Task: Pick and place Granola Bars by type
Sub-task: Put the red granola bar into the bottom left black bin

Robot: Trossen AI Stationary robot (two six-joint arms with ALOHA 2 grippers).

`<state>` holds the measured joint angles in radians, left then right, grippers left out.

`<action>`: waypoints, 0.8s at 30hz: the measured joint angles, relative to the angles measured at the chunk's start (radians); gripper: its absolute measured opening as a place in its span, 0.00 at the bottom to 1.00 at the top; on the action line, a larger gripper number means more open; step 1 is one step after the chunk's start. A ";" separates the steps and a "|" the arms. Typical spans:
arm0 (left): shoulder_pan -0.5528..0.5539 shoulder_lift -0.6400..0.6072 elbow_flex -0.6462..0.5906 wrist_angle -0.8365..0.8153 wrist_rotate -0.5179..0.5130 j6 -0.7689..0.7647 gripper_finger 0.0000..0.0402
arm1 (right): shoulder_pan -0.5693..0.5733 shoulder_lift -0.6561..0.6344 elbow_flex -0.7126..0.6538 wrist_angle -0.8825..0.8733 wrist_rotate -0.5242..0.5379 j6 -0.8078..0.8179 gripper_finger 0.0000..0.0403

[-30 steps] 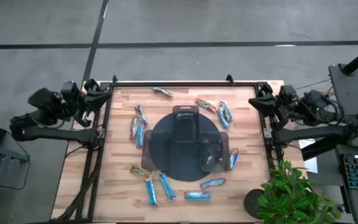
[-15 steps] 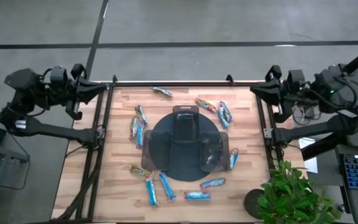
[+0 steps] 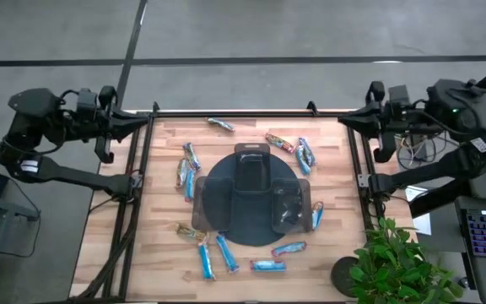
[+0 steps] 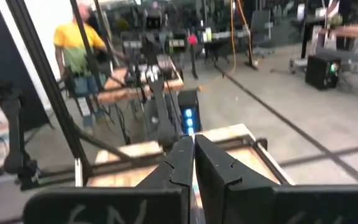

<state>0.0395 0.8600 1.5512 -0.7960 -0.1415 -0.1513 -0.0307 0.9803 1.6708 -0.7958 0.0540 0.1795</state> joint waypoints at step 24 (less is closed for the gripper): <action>0.000 0.042 -0.003 -0.037 -0.043 -0.006 0.00 | 0.000 0.104 0.021 -0.088 0.044 0.052 0.02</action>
<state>0.0395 0.9020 1.5486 -0.8335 -0.1848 -0.1574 -0.0307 1.0847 1.6917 -0.8839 0.0980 0.2310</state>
